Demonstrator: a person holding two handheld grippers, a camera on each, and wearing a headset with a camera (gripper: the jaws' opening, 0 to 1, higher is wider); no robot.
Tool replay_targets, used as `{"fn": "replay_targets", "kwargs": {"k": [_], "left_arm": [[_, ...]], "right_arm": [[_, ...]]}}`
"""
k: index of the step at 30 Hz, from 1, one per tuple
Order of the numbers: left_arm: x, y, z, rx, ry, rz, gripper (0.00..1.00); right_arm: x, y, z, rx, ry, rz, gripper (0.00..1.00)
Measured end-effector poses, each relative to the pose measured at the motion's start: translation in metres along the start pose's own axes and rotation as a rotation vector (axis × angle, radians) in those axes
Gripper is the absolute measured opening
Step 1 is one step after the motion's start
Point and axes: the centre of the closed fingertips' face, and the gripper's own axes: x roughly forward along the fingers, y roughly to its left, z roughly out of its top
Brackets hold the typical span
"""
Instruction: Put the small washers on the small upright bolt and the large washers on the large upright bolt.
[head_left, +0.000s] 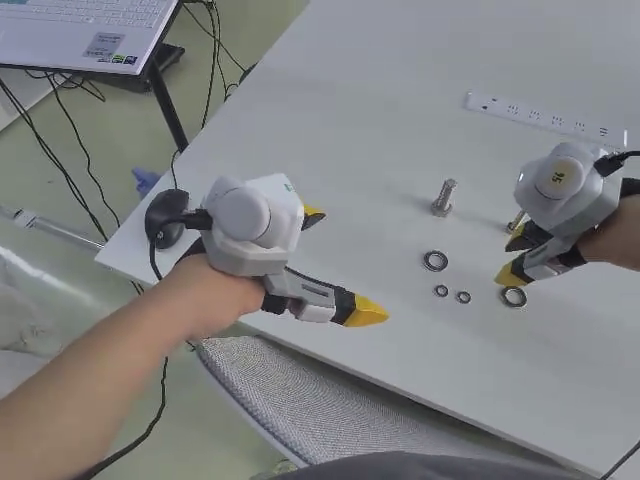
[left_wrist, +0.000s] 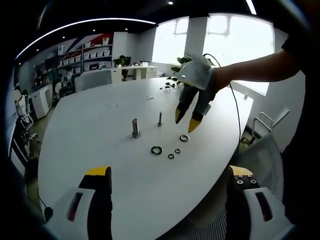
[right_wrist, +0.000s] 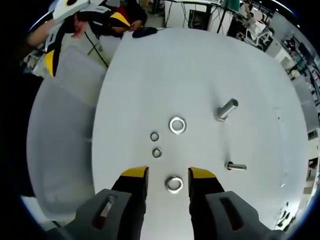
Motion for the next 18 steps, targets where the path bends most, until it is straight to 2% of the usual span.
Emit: {"fn": "replay_targets", "kwargs": {"k": [4, 11, 12, 14, 18], "left_arm": [[0.001, 0.0, -0.006, 0.011, 0.022, -0.003, 0.95], [0.0, 0.002, -0.007, 0.016, 0.026, -0.016, 0.93], [0.0, 0.002, -0.007, 0.012, 0.023, -0.016, 0.93], [0.0, 0.002, -0.006, 0.013, 0.023, -0.022, 0.92], [0.0, 0.0, -0.006, 0.027, 0.03, -0.038, 0.9]], "right_arm": [[0.006, 0.006, 0.0, 0.007, -0.001, 0.011, 0.34], [0.019, 0.009, 0.004, 0.003, 0.007, 0.017, 0.34], [0.021, 0.009, 0.004, 0.001, 0.009, 0.015, 0.34], [0.024, 0.001, 0.013, -0.018, -0.03, -0.033, 0.32], [0.033, 0.004, 0.012, 0.002, -0.022, -0.02, 0.32]]}}
